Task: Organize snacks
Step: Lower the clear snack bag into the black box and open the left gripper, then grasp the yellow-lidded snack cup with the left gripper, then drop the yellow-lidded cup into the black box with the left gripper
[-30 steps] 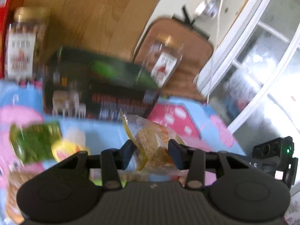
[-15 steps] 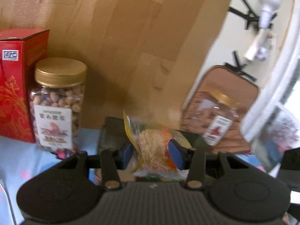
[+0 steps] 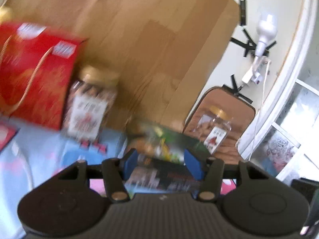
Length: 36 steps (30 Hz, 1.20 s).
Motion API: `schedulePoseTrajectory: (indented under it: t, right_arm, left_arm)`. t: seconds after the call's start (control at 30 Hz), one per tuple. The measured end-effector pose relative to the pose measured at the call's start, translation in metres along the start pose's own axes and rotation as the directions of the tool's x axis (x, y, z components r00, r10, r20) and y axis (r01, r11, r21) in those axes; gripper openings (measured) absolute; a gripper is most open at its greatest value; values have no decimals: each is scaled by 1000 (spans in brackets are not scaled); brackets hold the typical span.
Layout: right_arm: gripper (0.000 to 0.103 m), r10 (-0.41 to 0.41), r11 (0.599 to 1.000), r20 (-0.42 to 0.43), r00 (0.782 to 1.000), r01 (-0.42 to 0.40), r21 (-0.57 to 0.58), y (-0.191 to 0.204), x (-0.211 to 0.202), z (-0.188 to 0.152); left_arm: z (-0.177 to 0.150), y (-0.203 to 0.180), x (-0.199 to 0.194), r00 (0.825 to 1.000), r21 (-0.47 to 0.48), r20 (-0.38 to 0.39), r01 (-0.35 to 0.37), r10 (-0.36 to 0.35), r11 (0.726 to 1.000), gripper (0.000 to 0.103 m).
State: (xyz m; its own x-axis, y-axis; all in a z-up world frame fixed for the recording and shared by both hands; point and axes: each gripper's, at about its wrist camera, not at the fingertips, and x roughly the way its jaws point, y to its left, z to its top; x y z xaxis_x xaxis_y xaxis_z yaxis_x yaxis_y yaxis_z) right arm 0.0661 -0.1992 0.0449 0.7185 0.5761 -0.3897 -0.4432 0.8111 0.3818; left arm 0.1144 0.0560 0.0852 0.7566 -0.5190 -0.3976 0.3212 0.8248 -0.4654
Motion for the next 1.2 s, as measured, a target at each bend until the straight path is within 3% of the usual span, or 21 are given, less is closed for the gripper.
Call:
schedulePoseTrajectory:
  t: [0.07,0.17,0.2,0.27,0.37,0.63,0.7,0.77,0.97,1.2]
  right_arm:
    - [54,-40,999,-75,996,41,15,7,19,-7]
    - [55,-35,992,-150,988,52,116,5,42,-11]
    - [60,-49,992,-166,985,66,103,8,48,-13]
    - [60,-81,993,-200,976,97,69,13,57,-17]
    - [48,-101,991,-194,976,116,68,11,56,-20]
    - [37,-101,993,-186,977,109,34,8,45,-27]
    - [36,-101,994,-185,977,106,21,8,44,-29]
    - [36,-100,995,-180,979,103,7,9,44,-30]
    - [33,-100,995,-159,982,101,-6,12,42,-27]
    - [33,-129,987,56,990,134,-90,28,10,6]
  left_arm:
    - [-12,11,-4,999,-48,-32,-37,36,998,53]
    - [-26,28,-10,997,-130,-68,-56,48,990,53]
    - [-29,32,-11,996,-146,-80,-56,45,988,53]
    - [-33,35,-10,994,-151,-101,-65,50,986,53]
    - [-35,31,-2,991,-137,-123,-67,50,988,53]
    - [-44,13,44,968,-115,-250,-17,-12,993,53]
    - [-50,7,52,961,-88,-278,-31,5,996,54]
    - [-55,8,57,954,-86,-299,-31,4,996,50]
    - [-50,8,50,959,-114,-284,-28,-6,993,49]
    - [-4,-32,37,984,-21,-164,62,-64,998,49]
